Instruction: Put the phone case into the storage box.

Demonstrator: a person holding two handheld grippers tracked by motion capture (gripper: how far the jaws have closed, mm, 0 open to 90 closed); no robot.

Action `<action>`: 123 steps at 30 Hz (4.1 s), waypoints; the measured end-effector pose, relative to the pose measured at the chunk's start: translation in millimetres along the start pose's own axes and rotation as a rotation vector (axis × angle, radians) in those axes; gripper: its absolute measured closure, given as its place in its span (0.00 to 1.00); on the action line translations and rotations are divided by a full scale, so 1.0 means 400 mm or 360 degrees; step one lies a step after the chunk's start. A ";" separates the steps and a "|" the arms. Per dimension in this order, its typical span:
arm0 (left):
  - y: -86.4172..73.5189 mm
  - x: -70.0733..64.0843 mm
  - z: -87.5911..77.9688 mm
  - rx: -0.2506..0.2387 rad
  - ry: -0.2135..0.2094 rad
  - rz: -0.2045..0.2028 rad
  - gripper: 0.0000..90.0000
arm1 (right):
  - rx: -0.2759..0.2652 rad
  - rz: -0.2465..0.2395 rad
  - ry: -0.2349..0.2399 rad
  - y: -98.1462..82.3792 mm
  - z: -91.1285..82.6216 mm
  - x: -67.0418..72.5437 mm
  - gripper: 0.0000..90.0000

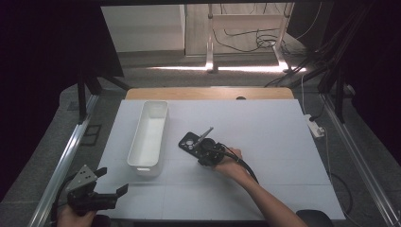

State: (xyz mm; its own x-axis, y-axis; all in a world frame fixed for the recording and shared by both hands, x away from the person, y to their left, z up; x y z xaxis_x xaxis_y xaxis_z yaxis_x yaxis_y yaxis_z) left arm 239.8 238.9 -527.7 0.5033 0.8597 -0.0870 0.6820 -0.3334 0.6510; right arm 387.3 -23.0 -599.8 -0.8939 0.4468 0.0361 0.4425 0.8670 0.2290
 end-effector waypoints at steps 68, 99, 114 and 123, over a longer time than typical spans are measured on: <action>-0.008 -0.002 -0.001 0.0023 0.0010 0.0003 0.02 | -0.0142 0.0070 -0.0063 0.041 -0.043 -0.107 0.00; -0.008 0.000 -0.002 0.0026 0.0005 -0.0009 0.01 | 0.0033 0.0051 -0.0131 0.010 0.019 -0.115 0.16; -0.007 0.000 -0.002 0.0025 0.0017 -0.0004 0.00 | -0.0024 0.0075 -0.0102 0.009 -0.006 -0.099 0.17; -0.002 -0.002 -0.001 0.0039 0.0022 0.0009 0.00 | -0.0137 0.0069 -0.0065 0.009 -0.060 -0.085 0.17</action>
State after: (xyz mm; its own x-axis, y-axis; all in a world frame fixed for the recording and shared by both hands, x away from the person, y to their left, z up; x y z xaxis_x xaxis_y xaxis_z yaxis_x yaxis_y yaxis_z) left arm 238.8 238.5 -527.9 0.4998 0.8630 -0.0731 0.6921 -0.3472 0.6328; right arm 417.5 -40.4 -576.9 -0.8695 0.4938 0.0085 0.4716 0.8252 0.3109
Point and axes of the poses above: each handheld gripper's, and its own axes: z roughly forward along the jaws, y roughly out of its top, x roughly to its left, the point moved 10 cm from there along z, roughly forward along the jaws, and after that the axes turned 13 degrees about x, right-handed, at the moved point
